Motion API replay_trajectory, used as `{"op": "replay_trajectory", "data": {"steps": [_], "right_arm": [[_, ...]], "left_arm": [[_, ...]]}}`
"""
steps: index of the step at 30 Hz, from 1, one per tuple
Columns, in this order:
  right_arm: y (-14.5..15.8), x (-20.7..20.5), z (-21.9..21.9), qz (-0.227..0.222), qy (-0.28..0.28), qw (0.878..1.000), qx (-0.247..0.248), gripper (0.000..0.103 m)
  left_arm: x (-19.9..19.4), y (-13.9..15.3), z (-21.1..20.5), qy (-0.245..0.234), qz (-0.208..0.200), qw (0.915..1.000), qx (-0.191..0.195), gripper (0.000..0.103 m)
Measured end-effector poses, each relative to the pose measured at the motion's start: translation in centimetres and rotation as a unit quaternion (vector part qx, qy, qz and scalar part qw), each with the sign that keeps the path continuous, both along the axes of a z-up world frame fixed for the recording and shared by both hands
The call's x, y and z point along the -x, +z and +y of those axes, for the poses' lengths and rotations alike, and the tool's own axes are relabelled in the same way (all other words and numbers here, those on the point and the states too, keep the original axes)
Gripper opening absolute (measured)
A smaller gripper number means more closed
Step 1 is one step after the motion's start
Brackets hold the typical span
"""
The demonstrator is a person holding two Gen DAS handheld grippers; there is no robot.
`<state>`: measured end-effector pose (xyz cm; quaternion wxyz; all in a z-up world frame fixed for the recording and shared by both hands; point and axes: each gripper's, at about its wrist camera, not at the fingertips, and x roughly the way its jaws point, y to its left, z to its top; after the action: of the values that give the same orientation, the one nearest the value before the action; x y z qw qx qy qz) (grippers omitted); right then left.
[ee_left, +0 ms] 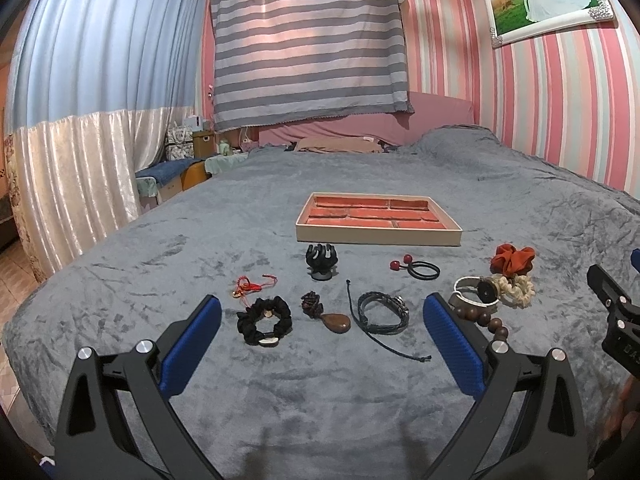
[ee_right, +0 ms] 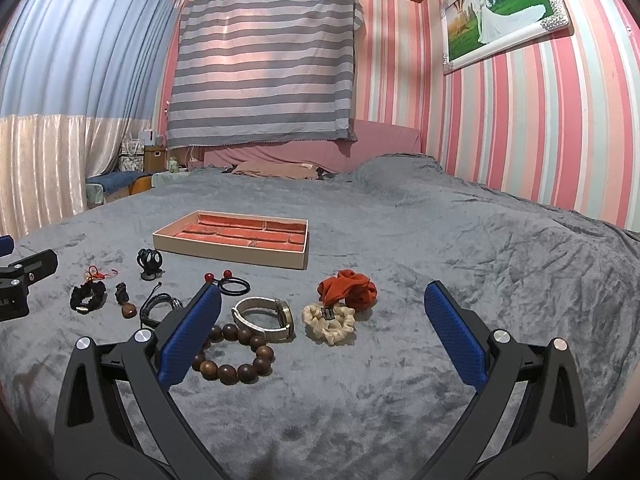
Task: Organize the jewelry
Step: 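Grasp the black claw clip with left tool while right tool grasps red-bead hair tie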
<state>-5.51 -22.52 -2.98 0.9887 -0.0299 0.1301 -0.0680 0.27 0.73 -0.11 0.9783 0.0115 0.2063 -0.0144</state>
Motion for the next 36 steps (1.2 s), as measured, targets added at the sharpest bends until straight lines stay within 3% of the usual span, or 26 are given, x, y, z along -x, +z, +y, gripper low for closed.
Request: {"op": "replay_trajectory", "data": {"steps": [7, 19, 27, 36], "right_arm": [[-0.1, -0.5, -0.4, 0.002, -0.001, 1.000, 0.004, 0.099], [-0.8, -2.9, -2.0, 0.042, 0.021, 0.998, -0.048, 0.099], [-1.4, -6.7, -1.4, 0.094, 0.034, 0.995, -0.030, 0.099], [-0.9, -14.5, 1.1, 0.156, 0.084, 0.983, -0.037, 0.099]], "left_arm": [[-0.5, -0.4, -0.1, -0.006, 0.008, 0.9999, -0.004, 0.099], [-2.3, -1.2, 0.7, -0.010, 0.030, 0.9995, 0.007, 0.099], [-5.2, -1.9, 0.8, -0.005, 0.057, 0.9984, 0.000, 0.099], [-10.1, -0.1, 0.5, -0.024, 0.076, 0.9968, -0.006, 0.099]]}}
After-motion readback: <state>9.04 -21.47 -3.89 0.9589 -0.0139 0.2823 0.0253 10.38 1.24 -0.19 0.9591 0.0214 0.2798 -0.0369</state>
